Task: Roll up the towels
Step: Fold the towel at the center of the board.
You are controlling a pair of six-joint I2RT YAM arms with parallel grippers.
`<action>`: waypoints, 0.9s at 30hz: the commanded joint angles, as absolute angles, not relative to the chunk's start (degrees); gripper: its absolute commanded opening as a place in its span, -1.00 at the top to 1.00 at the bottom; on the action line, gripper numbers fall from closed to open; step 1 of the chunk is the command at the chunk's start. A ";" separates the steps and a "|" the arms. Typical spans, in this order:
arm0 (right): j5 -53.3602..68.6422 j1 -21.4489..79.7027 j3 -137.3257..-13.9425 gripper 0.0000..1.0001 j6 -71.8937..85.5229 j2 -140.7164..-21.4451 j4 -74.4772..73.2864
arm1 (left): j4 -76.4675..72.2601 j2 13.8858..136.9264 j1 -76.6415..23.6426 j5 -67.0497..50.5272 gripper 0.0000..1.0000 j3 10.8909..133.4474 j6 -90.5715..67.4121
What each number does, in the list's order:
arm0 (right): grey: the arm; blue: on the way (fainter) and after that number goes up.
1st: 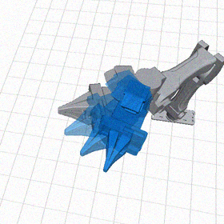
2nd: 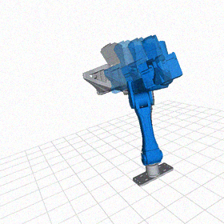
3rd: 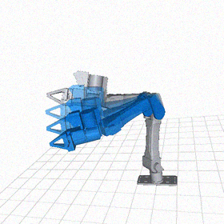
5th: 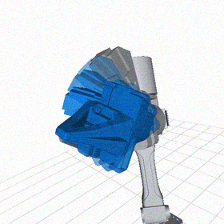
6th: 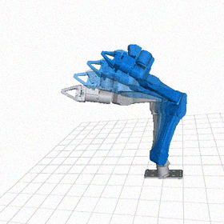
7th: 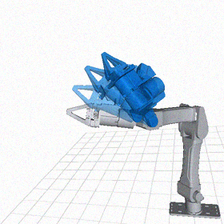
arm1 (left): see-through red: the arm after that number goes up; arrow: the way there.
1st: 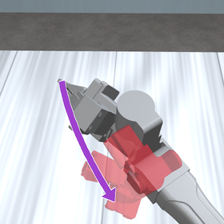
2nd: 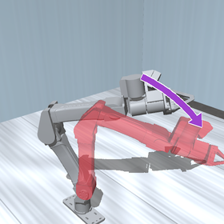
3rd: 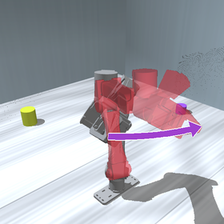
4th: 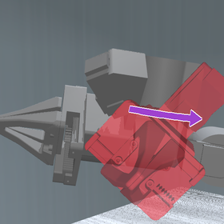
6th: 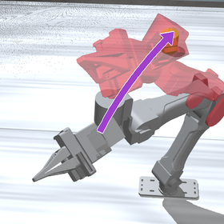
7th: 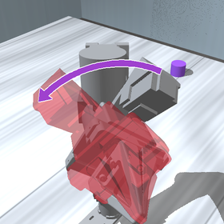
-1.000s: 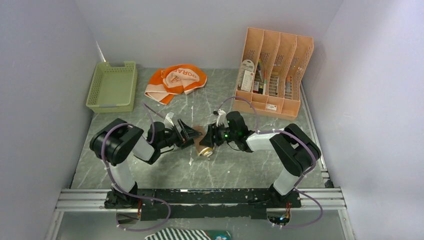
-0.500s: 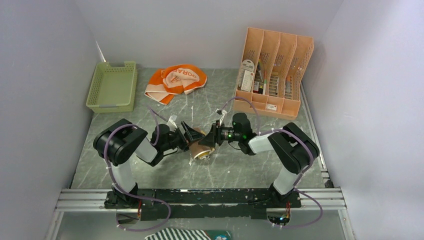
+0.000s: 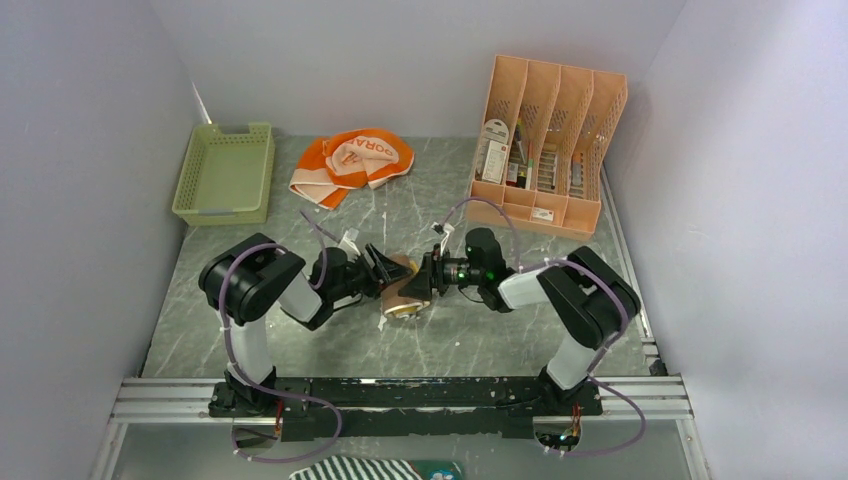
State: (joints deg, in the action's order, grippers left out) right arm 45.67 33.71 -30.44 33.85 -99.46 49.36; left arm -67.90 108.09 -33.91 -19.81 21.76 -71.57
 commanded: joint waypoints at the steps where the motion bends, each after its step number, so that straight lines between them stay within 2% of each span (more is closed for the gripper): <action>1: 38.52 33.60 -31.67 -0.26 23.70 -90.16 34.91 | -61.62 107.18 -35.08 -15.95 -0.43 24.39 -66.05; 5: 29.81 32.92 -28.95 -0.36 20.74 -80.64 29.56 | -52.02 104.12 -35.37 -13.13 -0.33 27.42 -60.79; 13: 19.05 28.99 -19.00 -0.39 23.72 -65.77 31.09 | -30.19 100.57 -35.41 -8.58 -0.20 35.63 -49.92; 18: 15.52 26.71 -17.35 -0.41 22.04 -58.86 26.76 | -18.28 100.34 -35.33 -6.33 -0.14 41.54 -43.54; 21: 13.20 26.46 -18.33 -0.41 21.01 -56.74 22.00 | -10.84 99.07 -34.98 -3.03 0.09 44.96 -40.17; 22: 12.00 26.41 -18.81 -0.41 20.98 -56.08 20.54 | -8.45 98.53 -34.49 -1.73 0.34 46.31 -39.08; 23: 11.14 26.37 -19.31 -0.41 21.27 -55.16 19.22 | -6.20 98.05 -33.69 -0.92 0.46 47.34 -37.73; 27: 11.11 26.37 -20.71 -0.41 22.88 -53.53 16.59 | 4.91 98.25 -27.65 -2.39 0.59 54.23 -30.69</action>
State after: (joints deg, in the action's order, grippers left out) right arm 13.50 26.70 -18.33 22.44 -55.40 20.86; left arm -10.33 99.48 -33.08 -5.48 47.77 -40.29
